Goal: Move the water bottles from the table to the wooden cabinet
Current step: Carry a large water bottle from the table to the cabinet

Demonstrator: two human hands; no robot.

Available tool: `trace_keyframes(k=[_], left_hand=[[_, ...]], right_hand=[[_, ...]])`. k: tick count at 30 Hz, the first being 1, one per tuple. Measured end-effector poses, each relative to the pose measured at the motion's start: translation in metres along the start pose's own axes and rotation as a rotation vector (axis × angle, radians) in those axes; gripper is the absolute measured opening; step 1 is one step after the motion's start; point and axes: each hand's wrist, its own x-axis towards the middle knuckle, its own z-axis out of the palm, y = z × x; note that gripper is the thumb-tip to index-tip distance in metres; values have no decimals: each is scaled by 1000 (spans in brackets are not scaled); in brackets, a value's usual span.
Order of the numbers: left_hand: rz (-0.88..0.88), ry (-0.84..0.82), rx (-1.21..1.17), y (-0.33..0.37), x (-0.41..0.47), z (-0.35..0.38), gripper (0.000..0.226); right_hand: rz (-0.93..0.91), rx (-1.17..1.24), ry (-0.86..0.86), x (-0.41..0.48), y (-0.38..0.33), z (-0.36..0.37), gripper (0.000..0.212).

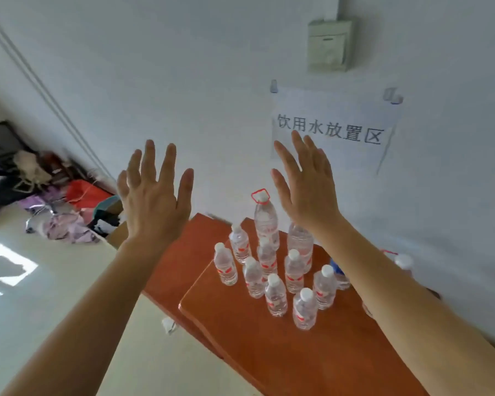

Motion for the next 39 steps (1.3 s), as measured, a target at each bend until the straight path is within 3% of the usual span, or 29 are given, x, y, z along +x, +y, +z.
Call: trace_keyframes(k=[3, 7, 14, 18, 21, 33, 39], left_hand=[[-153, 29, 68, -71, -30, -36, 66], [-221, 40, 153, -150, -81, -74, 67], [-429, 191, 287, -353, -185, -189, 67], [-530, 227, 369, -468, -249, -265, 69], [-637, 290, 434, -544, -307, -315, 65], [-1020, 381, 769, -751, -449, -415, 69], [-1228, 427, 920, -857, -471, -465, 69]], right_hand=[[-107, 90, 5, 7, -80, 25, 52], [-203, 191, -53, 7, -181, 46, 55], [-362, 349, -47, -10, -405, 74, 59], [-423, 445, -129, -34, -571, 103, 60], [-575, 495, -223, -56, -711, 120, 61], [-1000, 855, -207, -107, -1064, 185, 61], [-1150, 1049, -325, -123, -1233, 225, 61]])
